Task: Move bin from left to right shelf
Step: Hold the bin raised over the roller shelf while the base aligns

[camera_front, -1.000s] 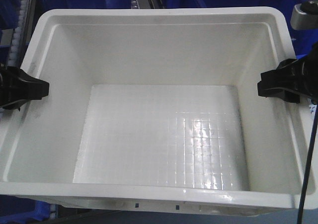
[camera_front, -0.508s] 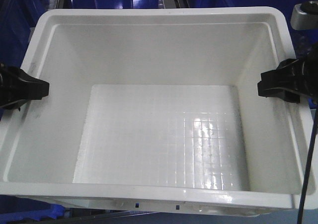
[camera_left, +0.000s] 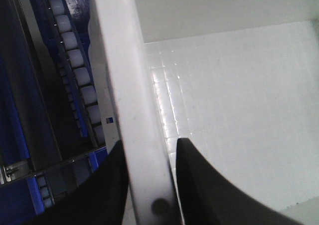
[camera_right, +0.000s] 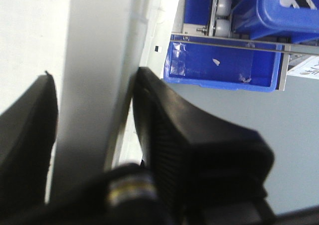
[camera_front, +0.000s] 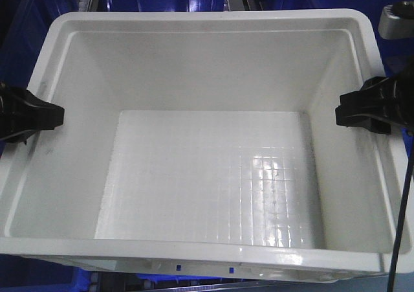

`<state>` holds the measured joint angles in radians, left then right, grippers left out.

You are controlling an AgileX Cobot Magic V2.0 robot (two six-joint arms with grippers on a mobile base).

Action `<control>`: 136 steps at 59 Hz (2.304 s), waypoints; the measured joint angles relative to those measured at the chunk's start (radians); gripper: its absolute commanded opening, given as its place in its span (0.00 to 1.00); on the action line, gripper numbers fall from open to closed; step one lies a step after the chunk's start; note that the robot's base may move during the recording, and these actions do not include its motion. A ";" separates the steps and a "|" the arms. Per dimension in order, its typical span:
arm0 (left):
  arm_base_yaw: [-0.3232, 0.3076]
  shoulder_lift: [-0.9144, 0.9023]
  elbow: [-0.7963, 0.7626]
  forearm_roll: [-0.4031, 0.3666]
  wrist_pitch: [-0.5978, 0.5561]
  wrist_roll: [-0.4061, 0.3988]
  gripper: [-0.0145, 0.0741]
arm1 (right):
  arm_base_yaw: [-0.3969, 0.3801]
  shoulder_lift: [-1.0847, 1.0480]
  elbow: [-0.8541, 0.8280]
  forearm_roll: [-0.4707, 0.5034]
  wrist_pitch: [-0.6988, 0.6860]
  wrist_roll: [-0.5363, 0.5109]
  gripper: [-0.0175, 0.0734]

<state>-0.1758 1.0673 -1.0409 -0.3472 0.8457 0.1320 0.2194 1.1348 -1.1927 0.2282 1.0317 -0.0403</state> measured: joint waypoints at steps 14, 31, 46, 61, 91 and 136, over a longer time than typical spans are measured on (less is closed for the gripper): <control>0.000 0.000 0.000 0.000 0.000 -0.001 0.16 | 0.000 0.000 0.000 0.000 0.000 0.000 0.19; 0.000 0.000 0.000 0.000 0.000 -0.002 0.16 | 0.000 0.000 0.000 0.000 0.000 0.000 0.19; 0.000 0.000 0.000 0.000 0.000 -0.002 0.16 | 0.000 0.000 0.000 0.000 0.000 0.000 0.19; 0.000 0.000 0.000 0.000 0.000 -0.002 0.16 | 0.000 0.000 0.000 -0.001 0.000 0.000 0.19; 0.000 0.000 0.000 0.000 0.000 -0.002 0.16 | 0.000 0.000 0.000 -0.001 0.000 0.000 0.19; 0.000 0.000 0.000 -0.009 0.000 -0.002 0.16 | 0.000 -0.022 0.004 -0.004 -0.002 0.005 0.19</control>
<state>-0.1758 1.0673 -1.0409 -0.3558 0.8457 0.1301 0.2194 1.1127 -1.1884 0.2240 1.0301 -0.0350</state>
